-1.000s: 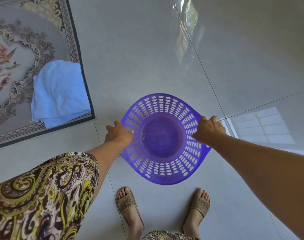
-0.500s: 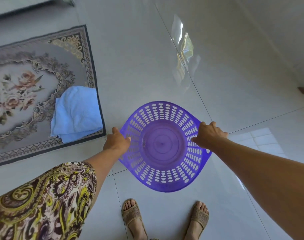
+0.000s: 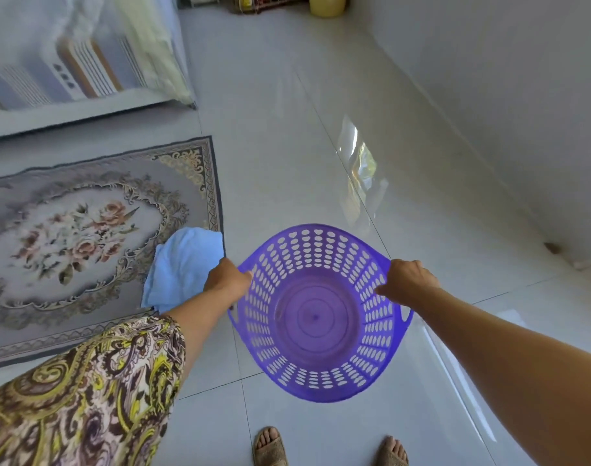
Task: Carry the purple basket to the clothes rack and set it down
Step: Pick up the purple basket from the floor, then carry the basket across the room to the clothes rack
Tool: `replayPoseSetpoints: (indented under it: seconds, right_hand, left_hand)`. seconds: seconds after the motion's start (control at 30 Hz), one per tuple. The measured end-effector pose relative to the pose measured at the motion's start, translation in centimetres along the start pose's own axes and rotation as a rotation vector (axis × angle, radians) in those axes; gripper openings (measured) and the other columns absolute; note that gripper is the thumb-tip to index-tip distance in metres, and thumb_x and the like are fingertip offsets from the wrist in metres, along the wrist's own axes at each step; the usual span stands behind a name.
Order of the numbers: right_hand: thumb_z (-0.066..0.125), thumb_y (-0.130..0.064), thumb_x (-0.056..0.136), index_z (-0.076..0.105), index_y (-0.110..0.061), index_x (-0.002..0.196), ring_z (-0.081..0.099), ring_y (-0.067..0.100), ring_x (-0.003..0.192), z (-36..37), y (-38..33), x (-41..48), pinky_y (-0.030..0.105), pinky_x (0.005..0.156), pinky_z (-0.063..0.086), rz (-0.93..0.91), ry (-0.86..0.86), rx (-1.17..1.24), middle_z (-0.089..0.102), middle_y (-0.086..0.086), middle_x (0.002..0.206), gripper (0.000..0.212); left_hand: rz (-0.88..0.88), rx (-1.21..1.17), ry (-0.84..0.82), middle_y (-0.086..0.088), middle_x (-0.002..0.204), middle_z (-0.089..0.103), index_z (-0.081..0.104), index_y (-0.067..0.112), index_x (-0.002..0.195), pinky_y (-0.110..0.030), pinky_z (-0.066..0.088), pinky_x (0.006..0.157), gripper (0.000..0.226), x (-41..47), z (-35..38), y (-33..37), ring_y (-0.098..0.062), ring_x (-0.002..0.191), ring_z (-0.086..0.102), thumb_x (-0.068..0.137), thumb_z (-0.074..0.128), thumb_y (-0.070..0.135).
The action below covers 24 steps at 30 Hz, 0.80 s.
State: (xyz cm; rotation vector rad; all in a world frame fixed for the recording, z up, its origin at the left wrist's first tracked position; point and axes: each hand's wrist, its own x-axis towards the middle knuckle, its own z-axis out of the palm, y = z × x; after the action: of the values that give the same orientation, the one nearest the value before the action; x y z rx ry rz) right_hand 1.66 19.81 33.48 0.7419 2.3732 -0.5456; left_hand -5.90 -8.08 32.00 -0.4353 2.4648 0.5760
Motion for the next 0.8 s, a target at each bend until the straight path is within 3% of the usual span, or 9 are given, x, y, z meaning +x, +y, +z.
replayPoseSetpoints:
  seconds: [0.1, 0.2, 0.3, 0.43, 0.5, 0.63, 0.8]
  right_hand:
    - [0.074, -0.047, 0.073, 0.05, -0.012, 0.1, 0.07, 0.026, 0.096, -2.3, -1.7, -2.2, 0.039, 0.092, 0.054, -0.007, 0.043, -0.004, 0.069, 0.007, 0.105, 0.051]
    - [0.074, -0.048, 0.071, 0.048, -0.015, 0.092, 0.07, 0.026, 0.094, -4.5, -3.4, -4.0, 0.037, 0.088, 0.055, -0.016, 0.09, -0.009, 0.067, 0.006, 0.097, 0.047]
    - [0.075, -0.05, 0.069, 0.047, -0.016, 0.081, 0.07, 0.023, 0.087, -6.7, -5.1, -5.8, 0.033, 0.079, 0.055, -0.035, 0.13, -0.012, 0.061, 0.002, 0.084, 0.045]
    - [0.076, -0.05, 0.068, 0.049, -0.016, 0.089, 0.067, 0.02, 0.081, -9.8, -7.3, -8.1, 0.035, 0.082, 0.056, -0.054, 0.187, -0.021, 0.061, 0.0, 0.082, 0.048]
    - [0.075, -0.049, 0.07, 0.053, -0.015, 0.09, 0.066, 0.023, 0.085, -11.3, -8.2, -9.0, 0.036, 0.082, 0.056, -0.058, 0.218, -0.056, 0.06, 0.002, 0.084, 0.045]
    - [0.073, -0.049, 0.073, 0.05, -0.016, 0.083, 0.054, 0.024, 0.079, -15.0, -10.5, -10.5, 0.037, 0.08, 0.052, -0.074, 0.297, -0.104, 0.053, 0.003, 0.083, 0.041]
    - [0.072, -0.049, 0.074, 0.059, -0.012, 0.091, 0.056, 0.027, 0.082, -19.0, -12.4, -10.2, 0.035, 0.081, 0.051, -0.086, 0.315, -0.085, 0.056, 0.006, 0.087, 0.043]
  left_hand:
    - [0.009, -0.033, -0.017, -0.019, 0.116, 0.065, 0.055, 0.0, 0.118, -0.03, 0.041, 0.063, 0.043, -2.2, -4.0, 0.4, -0.032, 0.095, 0.065, 0.097, 0.05, 0.036]
    - [0.024, -0.05, -0.025, -0.015, 0.106, 0.064, 0.055, 0.0, 0.122, -0.032, 0.044, 0.067, 0.044, -4.2, -8.1, 0.7, -0.03, 0.092, 0.064, 0.097, 0.049, 0.035]
    - [0.033, -0.111, -0.019, -0.015, 0.111, 0.061, 0.054, 0.001, 0.124, -0.036, 0.049, 0.071, 0.042, -5.7, -12.4, 1.1, -0.033, 0.099, 0.066, 0.097, 0.05, 0.033]
    - [0.06, -0.265, -0.011, -0.013, 0.1, 0.057, 0.056, 0.006, 0.108, -0.042, 0.052, 0.079, 0.027, -6.8, -17.7, 1.8, -0.027, 0.084, 0.058, 0.095, 0.055, 0.03]
    - [0.097, -0.307, -0.01, -0.013, 0.101, 0.06, 0.057, 0.005, 0.108, -0.04, 0.049, 0.077, 0.028, -7.3, -19.9, 2.2, -0.027, 0.082, 0.058, 0.095, 0.055, 0.03]
    - [0.154, -0.342, 0.008, -0.011, 0.092, 0.061, 0.06, 0.003, 0.117, -0.042, 0.051, 0.087, 0.034, -8.4, -24.5, 3.7, -0.03, 0.085, 0.064, 0.096, 0.054, 0.029]
    - [0.174, -0.363, 0.028, -0.011, 0.094, 0.062, 0.059, 0.001, 0.122, -0.037, 0.048, 0.077, 0.039, -8.0, -27.9, 6.1, -0.026, 0.083, 0.061, 0.095, 0.056, 0.028]
